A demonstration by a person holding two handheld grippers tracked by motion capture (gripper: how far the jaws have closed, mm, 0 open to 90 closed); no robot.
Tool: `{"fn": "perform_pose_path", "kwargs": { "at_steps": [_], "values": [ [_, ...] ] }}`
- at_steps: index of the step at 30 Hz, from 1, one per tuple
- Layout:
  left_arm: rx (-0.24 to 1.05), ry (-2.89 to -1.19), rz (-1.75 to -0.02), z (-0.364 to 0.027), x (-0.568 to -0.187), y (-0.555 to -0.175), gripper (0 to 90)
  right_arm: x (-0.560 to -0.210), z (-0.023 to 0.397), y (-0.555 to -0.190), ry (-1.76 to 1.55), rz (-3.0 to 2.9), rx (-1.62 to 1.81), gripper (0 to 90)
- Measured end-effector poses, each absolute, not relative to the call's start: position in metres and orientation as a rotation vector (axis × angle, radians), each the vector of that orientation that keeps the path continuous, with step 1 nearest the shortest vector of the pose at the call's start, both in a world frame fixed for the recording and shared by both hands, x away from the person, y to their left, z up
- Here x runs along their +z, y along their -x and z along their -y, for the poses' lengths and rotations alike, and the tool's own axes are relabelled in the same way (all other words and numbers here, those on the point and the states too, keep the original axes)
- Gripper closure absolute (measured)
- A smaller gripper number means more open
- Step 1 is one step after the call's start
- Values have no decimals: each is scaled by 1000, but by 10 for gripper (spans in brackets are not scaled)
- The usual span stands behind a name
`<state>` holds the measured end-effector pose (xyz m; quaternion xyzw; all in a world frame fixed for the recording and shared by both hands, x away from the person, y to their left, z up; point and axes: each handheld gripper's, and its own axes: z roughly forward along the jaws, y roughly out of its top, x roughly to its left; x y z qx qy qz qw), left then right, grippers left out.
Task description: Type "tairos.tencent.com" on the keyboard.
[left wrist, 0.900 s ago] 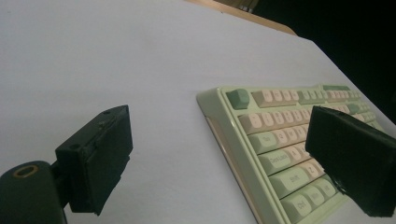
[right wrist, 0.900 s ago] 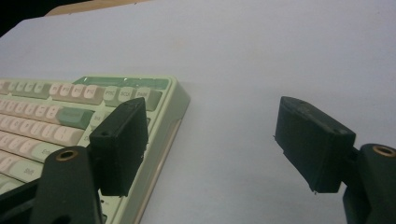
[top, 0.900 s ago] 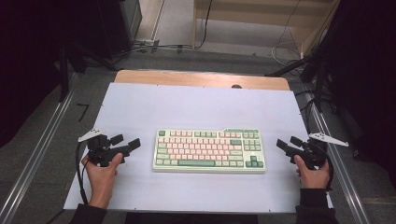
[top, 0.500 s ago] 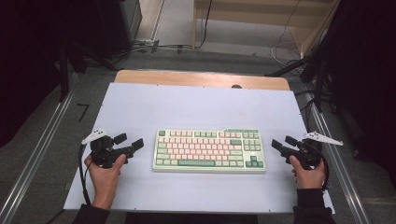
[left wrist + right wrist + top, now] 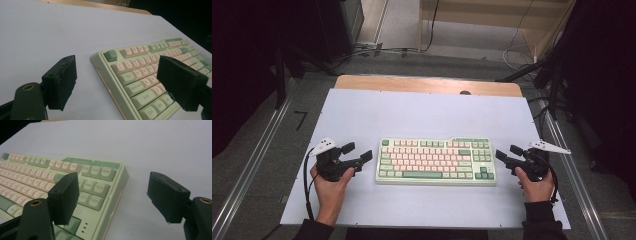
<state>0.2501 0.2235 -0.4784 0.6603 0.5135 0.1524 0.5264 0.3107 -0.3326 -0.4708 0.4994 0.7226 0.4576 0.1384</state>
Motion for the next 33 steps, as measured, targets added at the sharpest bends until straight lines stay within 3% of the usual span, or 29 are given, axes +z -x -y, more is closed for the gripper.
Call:
{"fn": "perform_pose_path", "kwargs": {
  "at_steps": [8, 12, 25, 33],
  "values": [
    [344, -1595, -1204, -214, -478, -252, 178, -469, 324, -310, -1422, -2109, 1334, 226],
    [337, -1595, -1194, -209, -477, -252, 178, -470, 321, -312, -1455, -2143, 1366, 152],
    [305, -1628, -1150, -191, -476, -258, 188, -465, 318, -309, -1413, -2137, 1428, 133],
    [308, -1666, -1135, -181, -475, -261, 273, -466, 317, -306, -1415, -2146, 1402, 133]
  ]
}}
